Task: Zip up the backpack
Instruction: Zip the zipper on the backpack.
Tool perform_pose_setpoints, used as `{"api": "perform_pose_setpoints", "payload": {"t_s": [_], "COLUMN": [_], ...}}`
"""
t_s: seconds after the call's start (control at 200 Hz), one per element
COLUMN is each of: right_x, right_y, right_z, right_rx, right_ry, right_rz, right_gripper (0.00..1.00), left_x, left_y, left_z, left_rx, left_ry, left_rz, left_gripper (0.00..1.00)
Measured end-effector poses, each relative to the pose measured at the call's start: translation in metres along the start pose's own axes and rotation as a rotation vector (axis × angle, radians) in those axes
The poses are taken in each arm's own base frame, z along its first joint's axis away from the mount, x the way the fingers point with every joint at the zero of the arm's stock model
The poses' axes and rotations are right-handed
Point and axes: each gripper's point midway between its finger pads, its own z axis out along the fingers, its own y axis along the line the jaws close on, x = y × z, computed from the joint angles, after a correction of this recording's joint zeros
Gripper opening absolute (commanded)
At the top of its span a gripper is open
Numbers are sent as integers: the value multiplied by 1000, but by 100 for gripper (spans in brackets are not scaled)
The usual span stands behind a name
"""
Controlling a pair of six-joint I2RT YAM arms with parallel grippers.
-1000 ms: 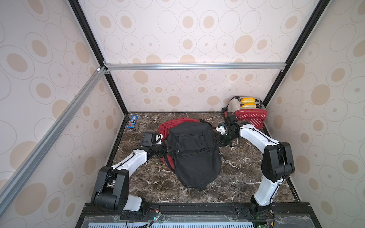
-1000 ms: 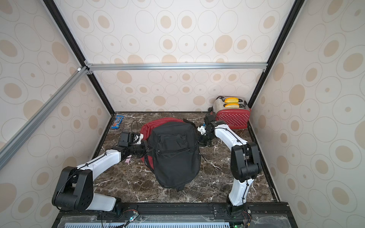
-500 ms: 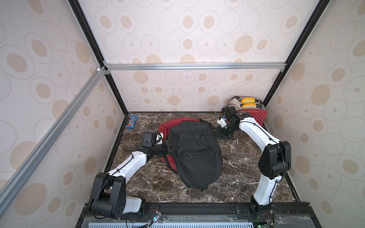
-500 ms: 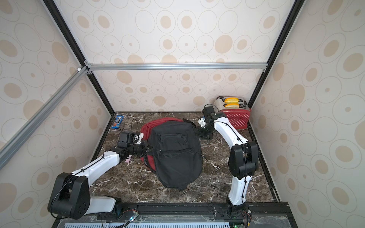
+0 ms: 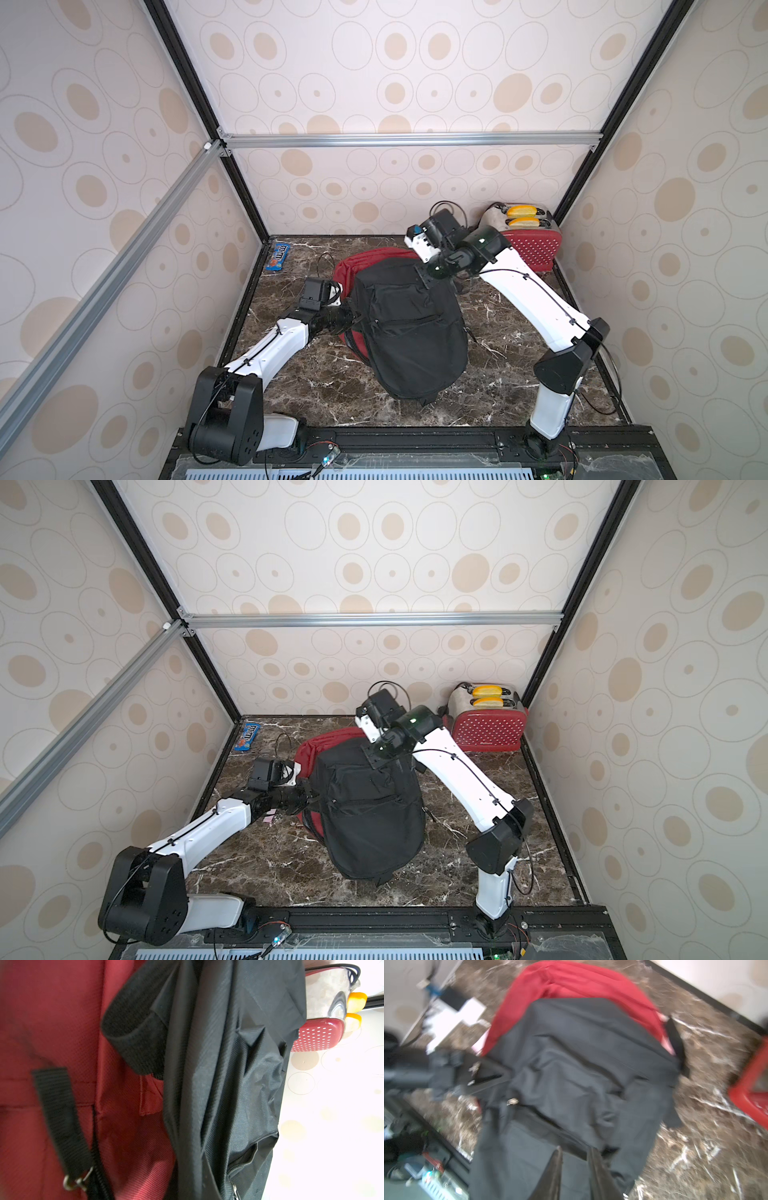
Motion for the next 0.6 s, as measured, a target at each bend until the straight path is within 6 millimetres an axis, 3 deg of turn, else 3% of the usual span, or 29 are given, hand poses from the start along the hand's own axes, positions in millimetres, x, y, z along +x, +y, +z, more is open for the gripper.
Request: {"api": "perform_pose_setpoints", "payload": {"t_s": [0.085, 0.225, 0.601], "right_x": [7, 26, 59], "right_y": [21, 32, 60], "right_z": [19, 46, 73], "right_rx": [-44, -85, -217], "right_ry": [48, 134, 231], "right_rz": [-42, -49, -42], "right_gripper": [27, 34, 43], "left_x": [-1, -2, -4], "left_y": [-1, -2, -2], "left_z": [-1, -1, 0], "left_rx": [-4, -11, -18], "left_ry": [1, 6, 9], "left_rz": [0, -2, -6], "left_gripper": [0, 0, 0]}}
